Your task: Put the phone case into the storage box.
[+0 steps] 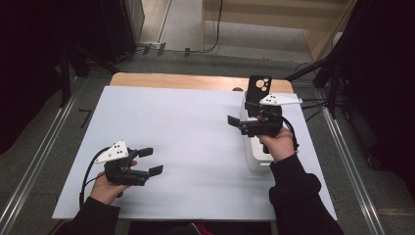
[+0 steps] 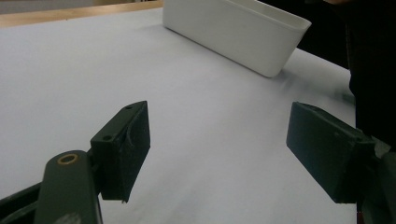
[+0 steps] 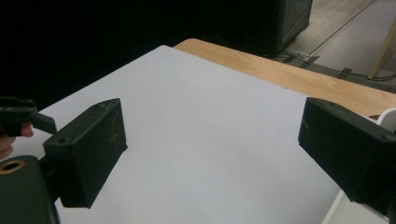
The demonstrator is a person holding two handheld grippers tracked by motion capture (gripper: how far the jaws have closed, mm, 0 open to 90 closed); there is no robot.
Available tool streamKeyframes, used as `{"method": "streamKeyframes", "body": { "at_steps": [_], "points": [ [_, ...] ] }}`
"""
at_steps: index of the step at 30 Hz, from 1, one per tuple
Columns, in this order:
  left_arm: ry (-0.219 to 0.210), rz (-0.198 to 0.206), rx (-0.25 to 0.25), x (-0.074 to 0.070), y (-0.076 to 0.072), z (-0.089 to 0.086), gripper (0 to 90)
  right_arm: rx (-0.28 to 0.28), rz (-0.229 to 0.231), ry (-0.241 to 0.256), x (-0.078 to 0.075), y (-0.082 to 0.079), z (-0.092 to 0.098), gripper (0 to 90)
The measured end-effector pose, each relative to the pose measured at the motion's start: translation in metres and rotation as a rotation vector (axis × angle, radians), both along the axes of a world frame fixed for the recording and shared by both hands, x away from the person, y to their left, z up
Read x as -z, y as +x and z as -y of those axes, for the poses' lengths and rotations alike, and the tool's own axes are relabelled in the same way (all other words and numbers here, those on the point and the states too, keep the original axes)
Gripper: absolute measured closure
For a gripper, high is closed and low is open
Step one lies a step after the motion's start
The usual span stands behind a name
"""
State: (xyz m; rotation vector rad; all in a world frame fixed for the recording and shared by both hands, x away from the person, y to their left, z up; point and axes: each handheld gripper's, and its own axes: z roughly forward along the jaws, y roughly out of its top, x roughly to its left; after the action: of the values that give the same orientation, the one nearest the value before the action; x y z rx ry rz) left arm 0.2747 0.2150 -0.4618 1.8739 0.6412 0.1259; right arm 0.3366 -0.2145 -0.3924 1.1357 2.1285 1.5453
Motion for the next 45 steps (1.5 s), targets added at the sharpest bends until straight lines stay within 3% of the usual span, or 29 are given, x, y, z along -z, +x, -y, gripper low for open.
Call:
{"method": "streamKeyframes", "body": {
  "at_steps": [22, 27, 29, 45],
  "points": [
    [-0.002, 0.000, 0.002, -0.001, 0.000, 0.000, 21.4, -0.071, 0.003, -0.034, 0.012, -0.030, -0.014, 6.4],
    [-0.002, 0.000, 0.003, -0.001, 0.000, 0.000, 21.4, -0.088, -0.011, -0.028, 0.018, -0.035, -0.015, 6.5],
    [-0.003, 0.000, 0.002, -0.001, 0.000, 0.000, 21.4, -0.099, -0.024, -0.035, 0.021, -0.037, -0.014, 14.8],
    [-0.007, 0.006, -0.002, -0.001, -0.001, -0.001, 21.4, -0.196, -0.069, -0.077, 0.039, -0.059, -0.013, 14.8]
  ]
}}
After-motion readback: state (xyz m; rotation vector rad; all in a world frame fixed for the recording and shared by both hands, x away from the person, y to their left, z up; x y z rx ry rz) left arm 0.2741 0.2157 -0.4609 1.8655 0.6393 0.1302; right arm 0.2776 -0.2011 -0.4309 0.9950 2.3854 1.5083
